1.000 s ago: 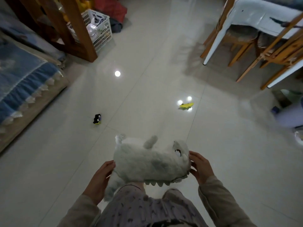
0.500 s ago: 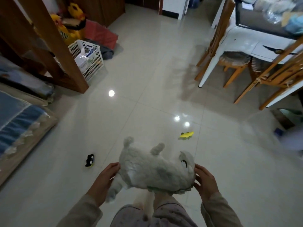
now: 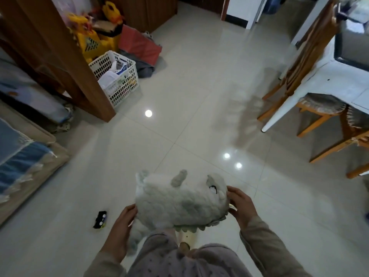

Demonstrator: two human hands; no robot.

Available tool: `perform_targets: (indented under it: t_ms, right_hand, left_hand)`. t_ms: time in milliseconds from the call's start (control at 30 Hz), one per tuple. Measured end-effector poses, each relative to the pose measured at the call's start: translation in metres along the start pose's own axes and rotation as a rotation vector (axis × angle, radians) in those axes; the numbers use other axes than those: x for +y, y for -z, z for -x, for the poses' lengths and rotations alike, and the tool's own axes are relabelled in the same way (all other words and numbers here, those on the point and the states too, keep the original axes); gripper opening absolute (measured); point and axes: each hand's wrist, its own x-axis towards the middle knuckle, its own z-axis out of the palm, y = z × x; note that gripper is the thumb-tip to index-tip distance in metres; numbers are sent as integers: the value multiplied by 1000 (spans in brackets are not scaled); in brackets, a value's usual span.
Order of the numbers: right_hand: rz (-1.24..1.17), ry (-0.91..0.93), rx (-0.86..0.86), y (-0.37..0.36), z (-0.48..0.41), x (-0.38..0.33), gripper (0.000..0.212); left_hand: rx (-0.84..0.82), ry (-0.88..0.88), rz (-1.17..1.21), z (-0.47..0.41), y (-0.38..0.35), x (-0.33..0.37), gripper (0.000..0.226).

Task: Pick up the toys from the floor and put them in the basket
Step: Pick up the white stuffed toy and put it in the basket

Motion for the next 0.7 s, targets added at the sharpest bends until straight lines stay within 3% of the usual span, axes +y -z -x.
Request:
perform_targets:
  t_ms: [267, 700]
  right_hand:
    - [39, 76, -127, -55, -92, -104, 20]
    - [10, 108, -36, -140, -257, -262, 19]
  left_hand:
    - [44, -123, 78, -72, -38, 74, 29]
    - [-16, 16, 63, -256, -83, 267, 14]
